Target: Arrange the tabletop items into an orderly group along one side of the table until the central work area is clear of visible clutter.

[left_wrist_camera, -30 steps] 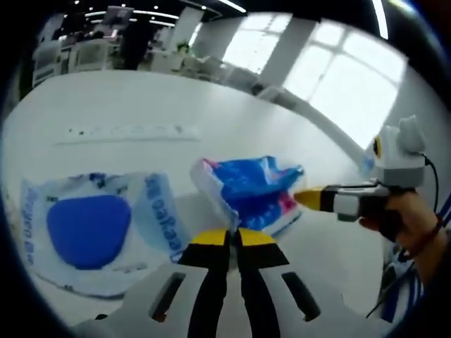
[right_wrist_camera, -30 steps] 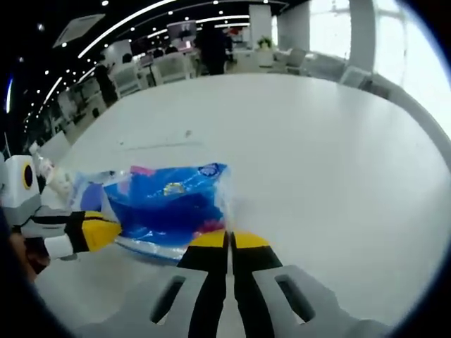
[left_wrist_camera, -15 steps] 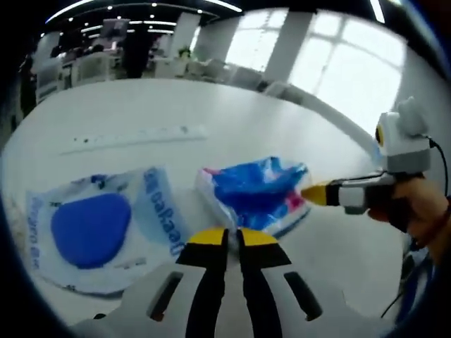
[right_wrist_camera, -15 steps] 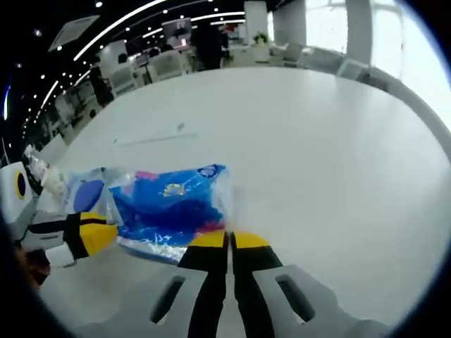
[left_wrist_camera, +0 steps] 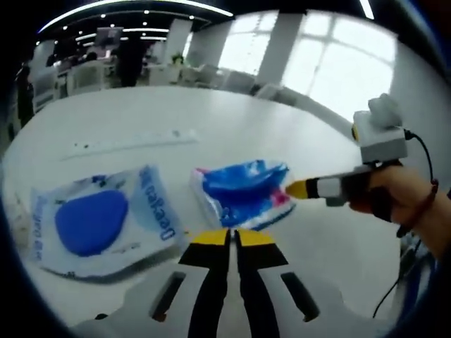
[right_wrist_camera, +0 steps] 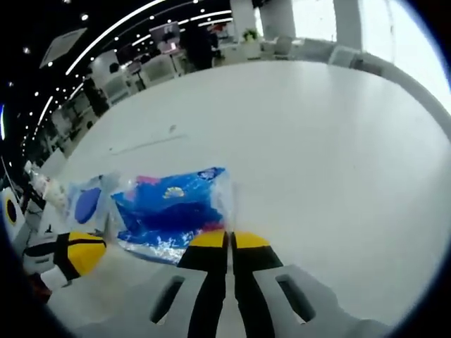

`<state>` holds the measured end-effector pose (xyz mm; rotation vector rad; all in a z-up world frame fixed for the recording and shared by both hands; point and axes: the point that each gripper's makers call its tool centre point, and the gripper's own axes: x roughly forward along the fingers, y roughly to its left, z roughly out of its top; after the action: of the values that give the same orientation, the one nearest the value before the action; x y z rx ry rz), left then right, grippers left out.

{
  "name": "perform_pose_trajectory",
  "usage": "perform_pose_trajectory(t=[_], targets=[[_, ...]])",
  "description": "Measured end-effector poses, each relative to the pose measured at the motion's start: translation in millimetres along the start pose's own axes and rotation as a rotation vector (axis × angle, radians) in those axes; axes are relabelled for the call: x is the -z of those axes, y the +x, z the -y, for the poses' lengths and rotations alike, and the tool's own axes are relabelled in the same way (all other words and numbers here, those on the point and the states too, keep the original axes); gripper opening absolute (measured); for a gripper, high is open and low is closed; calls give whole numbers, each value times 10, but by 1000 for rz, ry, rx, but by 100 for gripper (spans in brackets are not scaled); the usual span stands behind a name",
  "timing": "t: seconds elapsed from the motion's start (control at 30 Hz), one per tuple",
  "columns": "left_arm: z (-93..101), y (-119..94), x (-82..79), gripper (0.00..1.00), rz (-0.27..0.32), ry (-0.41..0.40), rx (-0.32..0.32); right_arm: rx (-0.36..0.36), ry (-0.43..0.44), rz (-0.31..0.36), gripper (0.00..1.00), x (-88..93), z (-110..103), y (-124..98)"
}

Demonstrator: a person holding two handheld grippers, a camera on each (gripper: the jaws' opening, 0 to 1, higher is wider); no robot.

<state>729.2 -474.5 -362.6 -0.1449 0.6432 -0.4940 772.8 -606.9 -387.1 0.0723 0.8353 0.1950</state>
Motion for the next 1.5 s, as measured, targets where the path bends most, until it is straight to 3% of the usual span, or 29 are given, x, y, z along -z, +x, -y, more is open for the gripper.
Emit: perform_pose_trajectory(t=[0.27,0.5,0.73,1.07,1.23,1.5], targets=[[-63,-64,49,4,-2,-20,-6,-15,19,8,6,-38,-21,53],[-113,-137,122,13,-15,-45,-17,-1,10,15,25,-86,22,48],[-162,-276,150,22,-21,-50,-20,-11,27,32,52,-84,-65,-33],[-290,-654,64,45,-6,-31,-37,-80,45,66,78,17,-436,-384],[-347,-913,-11,52,17,-6,-37,-108,34,73,86,33,-648,-578],[-486,-1274,-80,73,78,21,-34,-177,-1,93,92,19,-1072,-861]])
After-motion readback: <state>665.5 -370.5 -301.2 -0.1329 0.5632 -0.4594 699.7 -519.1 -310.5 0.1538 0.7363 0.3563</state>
